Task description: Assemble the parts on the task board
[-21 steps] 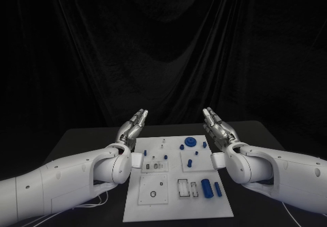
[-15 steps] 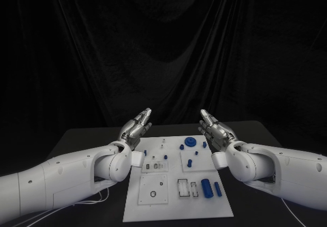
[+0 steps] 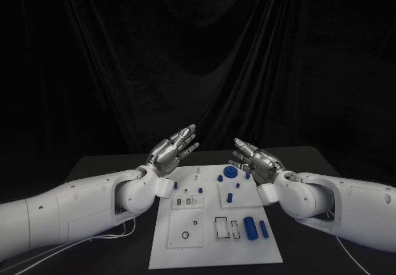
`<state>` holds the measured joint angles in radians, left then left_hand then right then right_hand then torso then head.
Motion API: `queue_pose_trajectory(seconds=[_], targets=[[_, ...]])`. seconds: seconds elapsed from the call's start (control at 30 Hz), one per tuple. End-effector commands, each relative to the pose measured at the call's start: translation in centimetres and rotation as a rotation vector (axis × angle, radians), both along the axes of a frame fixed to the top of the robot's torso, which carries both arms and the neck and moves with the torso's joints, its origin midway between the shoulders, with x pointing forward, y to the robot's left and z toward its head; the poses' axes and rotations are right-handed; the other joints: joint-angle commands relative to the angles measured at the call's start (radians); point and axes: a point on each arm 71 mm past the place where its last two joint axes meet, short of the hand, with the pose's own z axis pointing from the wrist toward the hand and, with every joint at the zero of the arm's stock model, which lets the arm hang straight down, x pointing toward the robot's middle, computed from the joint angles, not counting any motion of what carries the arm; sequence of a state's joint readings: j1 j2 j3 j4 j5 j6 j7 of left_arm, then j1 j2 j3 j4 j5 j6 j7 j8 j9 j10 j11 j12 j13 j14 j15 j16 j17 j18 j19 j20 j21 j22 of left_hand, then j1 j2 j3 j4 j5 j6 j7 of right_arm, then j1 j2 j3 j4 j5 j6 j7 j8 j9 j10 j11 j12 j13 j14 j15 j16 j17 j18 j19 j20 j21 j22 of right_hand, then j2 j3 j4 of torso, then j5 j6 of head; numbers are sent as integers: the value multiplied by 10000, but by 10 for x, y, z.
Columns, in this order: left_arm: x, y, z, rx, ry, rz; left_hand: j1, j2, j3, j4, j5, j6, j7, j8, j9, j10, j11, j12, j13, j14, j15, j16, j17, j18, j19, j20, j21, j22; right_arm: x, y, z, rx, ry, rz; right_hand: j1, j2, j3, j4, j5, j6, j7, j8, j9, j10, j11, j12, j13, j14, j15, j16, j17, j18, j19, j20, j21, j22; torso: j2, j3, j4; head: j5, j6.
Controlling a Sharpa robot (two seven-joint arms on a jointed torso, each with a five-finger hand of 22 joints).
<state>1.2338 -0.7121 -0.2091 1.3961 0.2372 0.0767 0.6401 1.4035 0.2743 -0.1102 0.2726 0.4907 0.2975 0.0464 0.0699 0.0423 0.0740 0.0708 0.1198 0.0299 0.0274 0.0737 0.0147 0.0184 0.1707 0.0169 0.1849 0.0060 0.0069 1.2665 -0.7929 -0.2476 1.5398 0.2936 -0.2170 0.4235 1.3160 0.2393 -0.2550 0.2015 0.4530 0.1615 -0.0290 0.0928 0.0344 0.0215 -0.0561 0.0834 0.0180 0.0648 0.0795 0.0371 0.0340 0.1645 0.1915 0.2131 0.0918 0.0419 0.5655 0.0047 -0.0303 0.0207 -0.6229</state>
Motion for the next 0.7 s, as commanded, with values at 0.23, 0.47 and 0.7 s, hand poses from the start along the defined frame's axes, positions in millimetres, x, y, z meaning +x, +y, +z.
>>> queue_pose_trajectory(seconds=[0.23, 0.47, 0.7], targets=[[-11, 77, 18, 1500, -3595, -183, 383, -92, 216, -344, 172, 629, 12, 255, 82, 299, 378, 533, 87, 209, 212, 113, 89, 93, 91, 200, 107, 48, 0, -68, 47, -3754, -3319, 1417, 2222, -8, 1291, -1892, 930, 2123, 672, 911, 423, 849, 861, 3297, 363, 3162, 244, 1742, 1087, 183, 3907, -53, 1402, 422, 635, -242, 298, -452, -2252], [-9, 88, 18, 1714, -3796, 131, 395, -83, 243, -357, 218, 707, 22, 278, 90, 310, 409, 557, 86, 204, 231, 106, 86, 87, 79, 210, 98, 42, 7, -71, 68, -6196, -4379, 2048, 2218, -158, 1417, -2140, -161, 3167, 883, 1184, 714, 1656, 1056, 4867, 456, 4618, 282, 2535, 1458, 153, 5101, -118, 1848, 575, 1144, -354, 403, -662, -2094], [-10, 96, 20, 1781, -3960, 418, 369, -80, 250, -324, 213, 806, 41, 308, 99, 331, 437, 605, 86, 168, 224, 81, 69, 71, 34, 175, 70, 23, 10, -70, 78, -8733, -5708, 2148, 2315, -536, 1618, -2211, -1389, 4379, 1157, 1333, 928, 2824, 1414, 5541, 481, 6773, 273, 3586, 1702, 135, 6938, -226, 2686, 995, 1350, -417, 441, -681, -1986]])
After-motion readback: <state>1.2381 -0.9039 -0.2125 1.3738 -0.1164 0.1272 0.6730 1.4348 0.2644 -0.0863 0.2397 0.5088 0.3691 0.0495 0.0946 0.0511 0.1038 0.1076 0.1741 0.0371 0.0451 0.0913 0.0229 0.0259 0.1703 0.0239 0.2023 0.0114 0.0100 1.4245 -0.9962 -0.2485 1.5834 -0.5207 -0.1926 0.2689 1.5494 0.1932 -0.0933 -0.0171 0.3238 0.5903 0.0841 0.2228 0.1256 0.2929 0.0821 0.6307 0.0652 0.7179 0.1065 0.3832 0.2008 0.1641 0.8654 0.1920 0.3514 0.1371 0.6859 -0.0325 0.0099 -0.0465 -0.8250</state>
